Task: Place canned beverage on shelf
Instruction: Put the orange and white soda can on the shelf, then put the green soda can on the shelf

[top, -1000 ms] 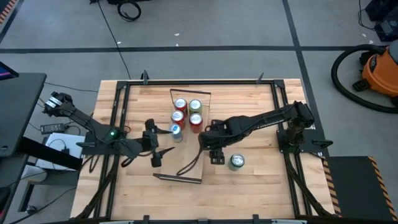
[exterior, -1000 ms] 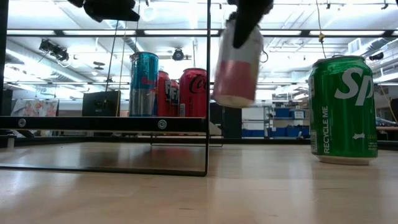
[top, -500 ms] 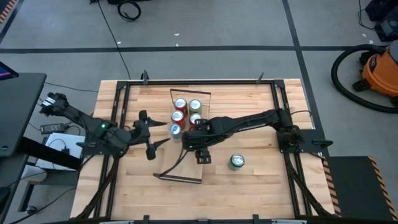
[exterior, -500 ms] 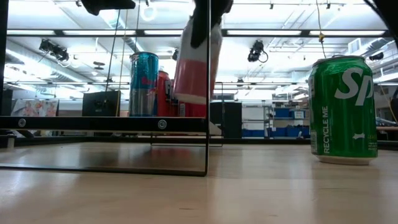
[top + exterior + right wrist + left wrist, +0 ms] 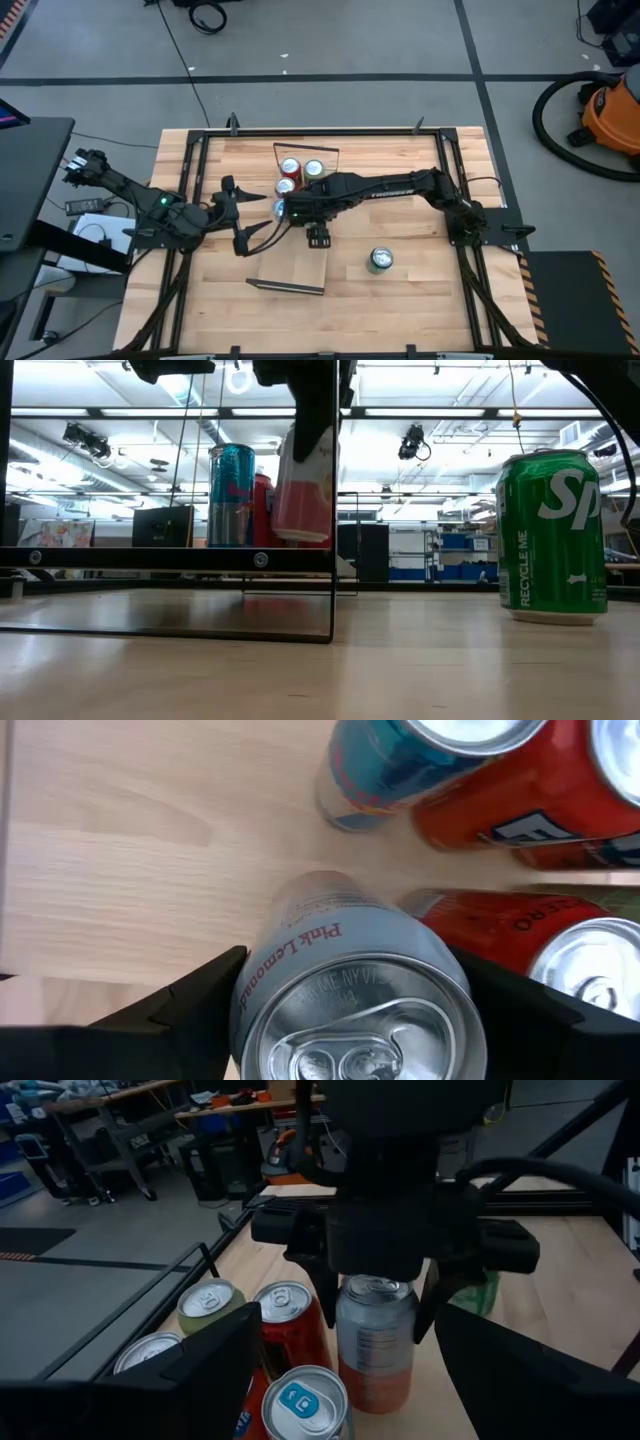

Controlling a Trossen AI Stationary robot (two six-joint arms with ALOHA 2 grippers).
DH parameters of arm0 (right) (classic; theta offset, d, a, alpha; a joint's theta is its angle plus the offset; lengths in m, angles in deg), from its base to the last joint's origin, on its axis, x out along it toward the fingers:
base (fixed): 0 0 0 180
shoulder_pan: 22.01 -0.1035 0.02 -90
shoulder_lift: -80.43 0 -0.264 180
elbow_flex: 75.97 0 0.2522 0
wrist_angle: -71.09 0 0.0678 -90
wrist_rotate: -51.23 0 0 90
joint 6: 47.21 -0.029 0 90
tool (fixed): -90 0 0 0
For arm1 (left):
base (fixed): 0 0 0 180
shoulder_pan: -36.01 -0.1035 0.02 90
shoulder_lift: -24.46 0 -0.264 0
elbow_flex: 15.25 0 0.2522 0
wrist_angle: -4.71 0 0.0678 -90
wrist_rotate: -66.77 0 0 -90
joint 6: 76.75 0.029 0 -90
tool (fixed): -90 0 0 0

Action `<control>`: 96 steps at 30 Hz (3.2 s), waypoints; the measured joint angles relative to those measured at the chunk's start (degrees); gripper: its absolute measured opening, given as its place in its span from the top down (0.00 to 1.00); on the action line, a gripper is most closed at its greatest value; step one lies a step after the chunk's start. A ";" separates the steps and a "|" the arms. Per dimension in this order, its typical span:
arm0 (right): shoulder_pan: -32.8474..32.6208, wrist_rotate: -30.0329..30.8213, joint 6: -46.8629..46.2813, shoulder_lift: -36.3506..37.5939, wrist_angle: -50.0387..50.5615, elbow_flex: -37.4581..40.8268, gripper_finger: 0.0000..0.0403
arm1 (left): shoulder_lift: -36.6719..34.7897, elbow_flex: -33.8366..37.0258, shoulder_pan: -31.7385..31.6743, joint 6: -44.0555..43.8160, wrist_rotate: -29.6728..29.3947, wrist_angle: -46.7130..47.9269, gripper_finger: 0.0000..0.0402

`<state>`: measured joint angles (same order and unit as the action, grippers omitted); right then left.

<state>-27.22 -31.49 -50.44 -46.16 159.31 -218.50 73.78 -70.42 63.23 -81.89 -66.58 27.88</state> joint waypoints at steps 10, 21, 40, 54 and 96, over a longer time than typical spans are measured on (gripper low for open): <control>0.24 -1.01 1.66 -2.59 -0.68 0.35 0.19 | 0.02 0.00 0.00 0.32 0.00 0.04 0.23; 0.42 0.76 1.65 -2.78 -1.48 0.31 0.12 | 0.02 0.00 0.00 0.15 0.00 0.28 0.23; -3.93 10.66 -0.08 3.53 -0.25 0.22 0.08 | 0.07 0.00 0.00 -0.04 -0.02 0.73 0.23; -14.75 9.13 -12.86 9.68 7.40 1.33 0.08 | 0.17 0.00 0.00 -1.61 0.09 2.24 0.23; -15.50 -6.31 -59.87 28.45 -5.46 51.30 0.01 | 0.17 0.00 0.00 0.02 0.09 2.91 0.23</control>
<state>-42.72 -37.80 -110.31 -17.71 153.85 -167.20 73.95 -70.42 63.23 -81.87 -66.50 30.79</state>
